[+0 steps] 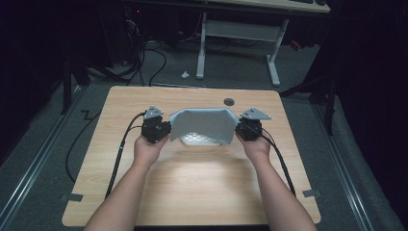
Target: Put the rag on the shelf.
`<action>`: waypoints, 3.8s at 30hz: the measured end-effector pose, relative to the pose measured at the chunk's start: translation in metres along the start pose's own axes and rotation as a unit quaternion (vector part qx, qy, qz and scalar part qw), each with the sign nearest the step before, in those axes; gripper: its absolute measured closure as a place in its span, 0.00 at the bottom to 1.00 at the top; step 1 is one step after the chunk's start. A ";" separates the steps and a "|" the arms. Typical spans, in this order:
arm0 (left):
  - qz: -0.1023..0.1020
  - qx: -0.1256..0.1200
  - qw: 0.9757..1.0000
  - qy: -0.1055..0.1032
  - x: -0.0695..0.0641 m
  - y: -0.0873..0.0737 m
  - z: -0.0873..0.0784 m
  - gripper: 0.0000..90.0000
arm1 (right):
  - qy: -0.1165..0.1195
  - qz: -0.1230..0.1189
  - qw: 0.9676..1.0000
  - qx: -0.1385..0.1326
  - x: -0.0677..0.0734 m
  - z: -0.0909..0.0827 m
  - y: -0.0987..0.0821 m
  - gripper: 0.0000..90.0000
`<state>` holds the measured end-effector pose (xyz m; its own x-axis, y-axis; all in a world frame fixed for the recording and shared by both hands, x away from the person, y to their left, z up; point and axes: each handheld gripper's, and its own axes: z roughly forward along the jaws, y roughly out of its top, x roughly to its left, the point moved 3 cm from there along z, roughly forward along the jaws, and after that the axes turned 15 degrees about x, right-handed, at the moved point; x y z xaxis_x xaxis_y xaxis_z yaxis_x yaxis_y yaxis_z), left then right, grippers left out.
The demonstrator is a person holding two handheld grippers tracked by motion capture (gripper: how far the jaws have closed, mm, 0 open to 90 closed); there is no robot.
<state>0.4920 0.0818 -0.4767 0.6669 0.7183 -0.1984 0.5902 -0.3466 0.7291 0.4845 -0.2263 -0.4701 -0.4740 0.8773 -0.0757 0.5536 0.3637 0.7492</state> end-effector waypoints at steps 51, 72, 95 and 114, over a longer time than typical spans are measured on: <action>-0.033 -0.040 0.996 0.077 0.034 -0.005 -0.056 0.64 | -0.037 0.031 0.999 -0.013 -0.036 -0.036 -0.008 0.77; -0.007 -0.041 0.995 0.094 0.013 -0.045 -0.089 0.53 | -0.044 0.014 0.999 -0.023 -0.018 -0.070 -0.039 0.60; 0.081 0.065 0.994 0.038 -0.107 -0.152 -0.057 0.45 | 0.002 0.000 0.997 0.072 0.073 -0.095 -0.115 0.35; 0.082 0.114 0.990 0.020 -0.111 -0.161 -0.039 0.41 | 0.025 -0.024 0.993 0.112 0.108 -0.070 -0.151 0.39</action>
<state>0.3051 0.0819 -0.5468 0.7466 0.6625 -0.0606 0.5655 -0.5841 0.5823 0.3025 -0.2085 -0.5452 -0.5337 0.8427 -0.0711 0.6655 0.4704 0.5795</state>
